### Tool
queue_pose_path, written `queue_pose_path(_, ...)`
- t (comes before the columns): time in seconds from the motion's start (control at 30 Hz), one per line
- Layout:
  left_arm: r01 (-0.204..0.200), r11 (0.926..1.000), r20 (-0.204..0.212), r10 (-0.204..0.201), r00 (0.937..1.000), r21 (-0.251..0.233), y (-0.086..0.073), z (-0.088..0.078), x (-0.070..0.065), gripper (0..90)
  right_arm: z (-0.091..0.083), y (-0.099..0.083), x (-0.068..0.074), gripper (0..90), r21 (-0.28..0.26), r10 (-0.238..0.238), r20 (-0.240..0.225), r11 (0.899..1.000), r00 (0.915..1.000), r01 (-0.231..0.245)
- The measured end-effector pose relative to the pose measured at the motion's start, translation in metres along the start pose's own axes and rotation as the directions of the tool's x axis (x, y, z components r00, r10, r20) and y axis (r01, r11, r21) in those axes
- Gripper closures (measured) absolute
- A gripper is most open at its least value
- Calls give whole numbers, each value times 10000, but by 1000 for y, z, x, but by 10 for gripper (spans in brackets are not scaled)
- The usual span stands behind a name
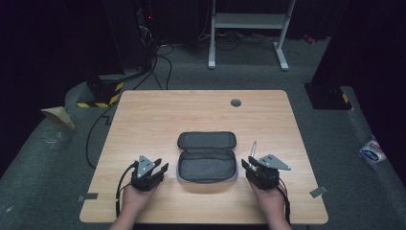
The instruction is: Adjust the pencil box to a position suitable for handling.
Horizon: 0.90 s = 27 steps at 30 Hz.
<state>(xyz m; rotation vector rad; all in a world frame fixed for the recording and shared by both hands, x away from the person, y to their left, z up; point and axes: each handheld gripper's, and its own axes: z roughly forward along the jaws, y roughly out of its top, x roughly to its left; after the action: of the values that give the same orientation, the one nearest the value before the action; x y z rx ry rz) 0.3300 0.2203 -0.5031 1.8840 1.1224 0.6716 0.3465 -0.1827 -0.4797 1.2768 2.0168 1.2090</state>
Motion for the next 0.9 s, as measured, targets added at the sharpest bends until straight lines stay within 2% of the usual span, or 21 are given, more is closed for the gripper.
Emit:
queue_pose_path(0.13, -27, 9985, -569, 58, 9984, 548, -7, 1, 16, 613, 0, 0, -8, 635, 14, 52, 304, 10000, 9995, -53)
queue_pose_path(0.23, 441, 9950, -699, -378, 9968, 900, -12, 3, 29, 606, 1, -3, -12, 627, 118, 154, 502, 9998, 9986, -160)
queue_pose_path(0.33, 651, 9909, -867, -550, 9947, 1179, -17, 7, 36, 587, 4, -6, -19, 622, 287, 197, 701, 9994, 9973, -217)
queue_pose_path(0.5, 742, 9871, -874, -622, 9942, 1416, -20, 10, 40, 582, 6, -10, -24, 615, 498, 182, 888, 9985, 9959, -227)
queue_pose_path(0.53, 757, 9864, -839, -639, 9944, 1459, -21, 11, 40, 581, 9, -12, -24, 603, 743, 216, 950, 9968, 9952, -287)
queue_pose_path(0.57, 770, 9849, -813, -649, 9946, 1553, -22, 13, 40, 581, 9, -12, -24, 603, 743, 216, 950, 9968, 9952, -287)
queue_pose_path(0.73, 868, 9850, -811, -753, 9939, 1490, -22, 13, 40, 562, 21, -18, -21, 556, 1342, 58, 965, 9908, 9953, -188)
queue_pose_path(0.9, 881, 9846, -756, -774, 9941, 1510, -22, 13, 40, 536, 30, -22, -18, 550, 1784, -188, 1134, 9840, 9934, -17)
